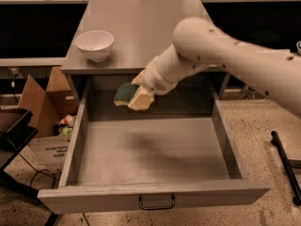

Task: Pick sponge from top drawer and place on counter

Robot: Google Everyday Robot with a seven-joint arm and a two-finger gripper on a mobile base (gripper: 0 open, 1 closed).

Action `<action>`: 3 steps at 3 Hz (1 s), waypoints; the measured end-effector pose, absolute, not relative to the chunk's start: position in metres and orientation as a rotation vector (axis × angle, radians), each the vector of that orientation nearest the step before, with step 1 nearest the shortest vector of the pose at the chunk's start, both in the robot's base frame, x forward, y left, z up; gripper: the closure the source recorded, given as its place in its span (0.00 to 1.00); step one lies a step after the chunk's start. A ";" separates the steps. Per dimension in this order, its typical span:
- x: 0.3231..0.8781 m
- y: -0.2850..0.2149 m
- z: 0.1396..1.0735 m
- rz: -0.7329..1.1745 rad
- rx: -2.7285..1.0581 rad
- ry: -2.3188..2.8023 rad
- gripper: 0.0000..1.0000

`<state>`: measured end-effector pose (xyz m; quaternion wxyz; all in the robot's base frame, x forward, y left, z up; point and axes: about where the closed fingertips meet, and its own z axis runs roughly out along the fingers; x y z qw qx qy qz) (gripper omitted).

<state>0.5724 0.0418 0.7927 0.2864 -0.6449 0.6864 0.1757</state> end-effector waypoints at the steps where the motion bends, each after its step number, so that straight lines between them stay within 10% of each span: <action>1: 0.606 0.052 0.875 0.374 -1.789 1.873 1.00; 3: 0.694 0.020 0.949 0.174 -1.713 1.961 1.00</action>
Offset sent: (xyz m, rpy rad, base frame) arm 0.1071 -0.0095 0.2234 -0.2060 -0.0944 -0.0647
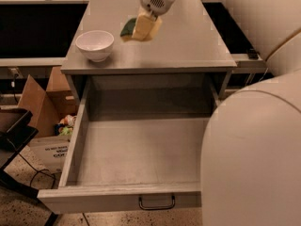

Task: Pick sponge from top drawer and place on counter

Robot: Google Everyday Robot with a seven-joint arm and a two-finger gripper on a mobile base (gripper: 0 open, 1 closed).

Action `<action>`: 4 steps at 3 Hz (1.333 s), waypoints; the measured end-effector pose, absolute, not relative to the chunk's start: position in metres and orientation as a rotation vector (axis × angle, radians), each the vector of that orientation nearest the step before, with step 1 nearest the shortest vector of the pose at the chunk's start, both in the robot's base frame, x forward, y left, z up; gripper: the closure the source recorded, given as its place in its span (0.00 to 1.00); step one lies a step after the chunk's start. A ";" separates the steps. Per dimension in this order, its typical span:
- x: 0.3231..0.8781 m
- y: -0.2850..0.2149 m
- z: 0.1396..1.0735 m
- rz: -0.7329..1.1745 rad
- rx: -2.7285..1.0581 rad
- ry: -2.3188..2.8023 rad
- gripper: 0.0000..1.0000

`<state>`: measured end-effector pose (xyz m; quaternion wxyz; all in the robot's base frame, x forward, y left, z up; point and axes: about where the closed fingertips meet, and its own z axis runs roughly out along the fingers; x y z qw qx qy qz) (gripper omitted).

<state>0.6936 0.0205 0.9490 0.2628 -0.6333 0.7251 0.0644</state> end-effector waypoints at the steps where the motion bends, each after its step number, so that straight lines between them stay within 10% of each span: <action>1: 0.733 -0.002 0.977 0.102 -1.553 1.934 1.00; 4: 0.793 -0.038 0.968 0.102 -1.353 1.874 1.00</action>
Offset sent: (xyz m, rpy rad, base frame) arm 0.0828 -0.0963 0.0059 0.2981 -0.2181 -0.2498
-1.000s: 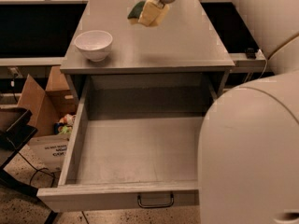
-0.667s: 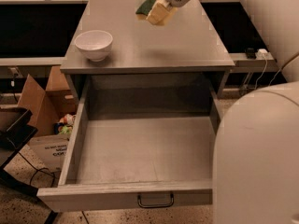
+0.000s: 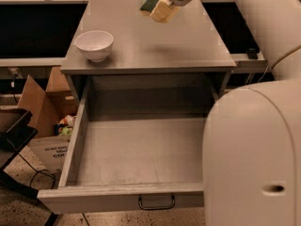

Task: Pick sponge from top drawer and place on counter

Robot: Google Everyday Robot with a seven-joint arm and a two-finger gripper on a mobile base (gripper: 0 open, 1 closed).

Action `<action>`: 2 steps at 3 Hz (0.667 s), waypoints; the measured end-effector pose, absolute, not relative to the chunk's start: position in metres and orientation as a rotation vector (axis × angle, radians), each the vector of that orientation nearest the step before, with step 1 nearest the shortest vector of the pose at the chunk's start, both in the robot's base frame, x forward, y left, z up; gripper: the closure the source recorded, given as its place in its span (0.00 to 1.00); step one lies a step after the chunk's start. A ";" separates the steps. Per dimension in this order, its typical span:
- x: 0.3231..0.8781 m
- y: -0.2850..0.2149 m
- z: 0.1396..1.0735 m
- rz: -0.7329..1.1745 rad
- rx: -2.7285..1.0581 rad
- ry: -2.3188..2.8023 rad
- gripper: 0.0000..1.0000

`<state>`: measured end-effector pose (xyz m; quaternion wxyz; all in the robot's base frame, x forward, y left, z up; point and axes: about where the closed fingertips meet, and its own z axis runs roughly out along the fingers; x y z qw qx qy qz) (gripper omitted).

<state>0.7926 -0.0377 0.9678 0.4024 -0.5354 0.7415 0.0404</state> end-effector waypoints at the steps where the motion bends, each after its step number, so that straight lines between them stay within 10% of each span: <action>1: 0.845 -0.049 0.953 0.074 -1.266 1.857 1.00; 2: 0.889 -0.060 0.931 0.079 -1.119 1.874 1.00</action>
Offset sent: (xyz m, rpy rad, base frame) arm 0.1839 -0.0512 -0.0410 0.2440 -0.1040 -0.3159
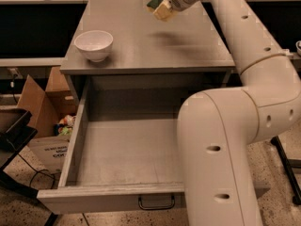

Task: Pick sponge from top drawer and place on counter

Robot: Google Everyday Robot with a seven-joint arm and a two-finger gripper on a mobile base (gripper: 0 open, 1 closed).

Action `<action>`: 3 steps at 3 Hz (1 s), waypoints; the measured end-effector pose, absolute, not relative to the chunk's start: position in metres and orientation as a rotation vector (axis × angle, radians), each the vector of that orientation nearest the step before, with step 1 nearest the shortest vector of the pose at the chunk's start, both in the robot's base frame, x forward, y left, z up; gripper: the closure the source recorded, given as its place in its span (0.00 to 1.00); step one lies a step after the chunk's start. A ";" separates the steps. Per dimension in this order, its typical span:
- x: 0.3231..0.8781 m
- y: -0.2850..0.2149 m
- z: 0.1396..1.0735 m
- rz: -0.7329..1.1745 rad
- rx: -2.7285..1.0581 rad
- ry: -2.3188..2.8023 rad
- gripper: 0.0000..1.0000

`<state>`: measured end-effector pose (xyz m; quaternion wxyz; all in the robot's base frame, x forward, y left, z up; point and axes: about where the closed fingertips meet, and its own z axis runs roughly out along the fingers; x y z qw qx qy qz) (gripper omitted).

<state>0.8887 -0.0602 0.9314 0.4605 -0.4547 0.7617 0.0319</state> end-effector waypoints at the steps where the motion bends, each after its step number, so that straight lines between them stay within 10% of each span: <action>1: 0.922 -0.077 0.935 0.080 -0.880 1.882 1.00; 3: 0.935 -0.076 0.942 0.118 -0.746 1.869 0.53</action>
Offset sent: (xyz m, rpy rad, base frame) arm 0.0308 -0.0160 0.0046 0.1174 -0.0446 -0.1456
